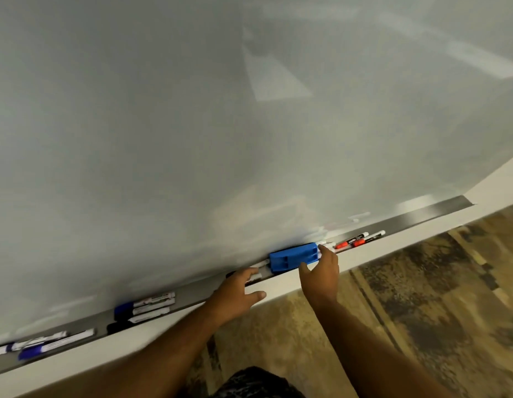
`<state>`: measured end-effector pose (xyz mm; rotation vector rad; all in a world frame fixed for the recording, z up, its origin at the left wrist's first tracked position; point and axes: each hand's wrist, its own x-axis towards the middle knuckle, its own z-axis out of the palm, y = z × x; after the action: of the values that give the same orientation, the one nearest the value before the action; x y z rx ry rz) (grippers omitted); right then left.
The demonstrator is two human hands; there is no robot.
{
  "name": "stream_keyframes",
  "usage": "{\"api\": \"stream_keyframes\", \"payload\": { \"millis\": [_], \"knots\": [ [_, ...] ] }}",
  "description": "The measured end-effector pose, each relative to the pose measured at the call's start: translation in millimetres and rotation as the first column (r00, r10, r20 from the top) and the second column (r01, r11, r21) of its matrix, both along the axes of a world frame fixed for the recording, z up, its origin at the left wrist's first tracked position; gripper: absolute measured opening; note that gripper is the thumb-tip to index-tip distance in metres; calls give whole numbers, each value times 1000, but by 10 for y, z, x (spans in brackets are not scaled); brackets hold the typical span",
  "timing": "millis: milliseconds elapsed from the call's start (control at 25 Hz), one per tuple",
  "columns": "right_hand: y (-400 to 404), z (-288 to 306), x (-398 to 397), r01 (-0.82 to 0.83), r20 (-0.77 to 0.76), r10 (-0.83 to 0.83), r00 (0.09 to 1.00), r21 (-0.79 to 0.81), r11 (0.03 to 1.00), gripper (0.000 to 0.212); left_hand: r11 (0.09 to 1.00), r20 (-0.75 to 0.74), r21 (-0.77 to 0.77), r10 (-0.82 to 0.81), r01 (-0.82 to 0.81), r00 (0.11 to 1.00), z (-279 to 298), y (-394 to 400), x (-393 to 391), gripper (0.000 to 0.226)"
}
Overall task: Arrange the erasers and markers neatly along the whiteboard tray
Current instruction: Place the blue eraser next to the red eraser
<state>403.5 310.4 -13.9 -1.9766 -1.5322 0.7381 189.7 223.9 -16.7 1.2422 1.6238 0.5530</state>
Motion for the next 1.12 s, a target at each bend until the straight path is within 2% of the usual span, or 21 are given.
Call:
{"api": "stream_keyframes", "payload": {
  "millis": [120, 240, 440, 600, 720, 840, 1000, 1120],
  "knots": [
    [262, -64, 194, -12, -27, 9, 1000, -110, 994, 78, 1000, -30, -28, 13, -14, 999, -34, 247, 291, 84],
    [379, -190, 252, -52, -46, 44, 998, -174, 983, 74, 987, -20, -61, 148, -149, 989, -40, 470, 527, 88],
    [194, -275, 211, -70, -149, 48, 988, -147, 987, 68, 948, 106, -164, 292, -273, 951, -117, 540, 734, 93],
    [-106, -138, 50, -67, -126, 60, 990, -49, 997, 72, 907, 200, -44, 419, -419, 886, -81, 301, 560, 75],
    [-469, -36, -274, -185, -209, 184, 960, 16, 983, 73, 827, 170, 99, 534, -554, 828, -20, -129, 236, 65],
    [-874, 47, -815, -361, -309, 342, 887, -5, 933, 71, 701, 110, 173, 684, -692, 721, 27, -675, -277, 65],
    [-1356, 150, -1671, -616, -359, 550, 754, -95, 782, 75, 533, 100, 244, 817, -810, 568, 98, -1459, -1048, 59],
    [-1697, 201, -2260, -727, -352, 652, 671, -142, 672, 79, 420, 109, 289, 878, -860, 465, 189, -1931, -1529, 53]
  ]
}}
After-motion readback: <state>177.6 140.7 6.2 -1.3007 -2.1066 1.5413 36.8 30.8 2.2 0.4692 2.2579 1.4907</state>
